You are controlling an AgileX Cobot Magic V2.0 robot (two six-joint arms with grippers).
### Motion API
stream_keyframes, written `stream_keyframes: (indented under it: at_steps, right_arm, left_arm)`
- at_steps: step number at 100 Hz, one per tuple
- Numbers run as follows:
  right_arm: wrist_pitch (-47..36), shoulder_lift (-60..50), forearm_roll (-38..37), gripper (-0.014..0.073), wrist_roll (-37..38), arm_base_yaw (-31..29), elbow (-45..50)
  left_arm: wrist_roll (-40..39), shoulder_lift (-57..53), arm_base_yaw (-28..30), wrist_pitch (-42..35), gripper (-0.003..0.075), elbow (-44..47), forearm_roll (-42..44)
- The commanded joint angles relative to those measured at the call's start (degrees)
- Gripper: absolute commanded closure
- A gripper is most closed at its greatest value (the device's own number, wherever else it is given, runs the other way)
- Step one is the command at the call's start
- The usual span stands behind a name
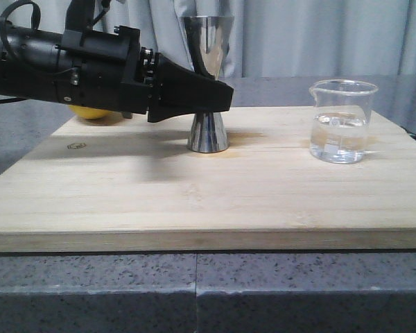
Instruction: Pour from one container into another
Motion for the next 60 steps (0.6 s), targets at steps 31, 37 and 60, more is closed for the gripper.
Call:
stream_keyframes:
  at_steps: [31, 37, 60]
  right_arm:
    - [-41.7, -0.5, -15.1, 0.0008, 18.6, 25.1, 14.1]
    - [-45.2, -0.4, -15.6, 0.0008, 18.6, 26.0, 16.4]
    - [-54.8, 3.1, -17.9, 0.0008, 18.6, 26.5, 22.2]
  left_arm:
    - [0.1, -2.3, -0.6, 5.8, 0.0584, -1.5, -4.3]
    - [0.1, -2.3, -0.6, 5.8, 0.0584, -1.5, -4.3]
    - [0.1, -2.3, -0.6, 5.8, 0.0584, -1.5, -4.3]
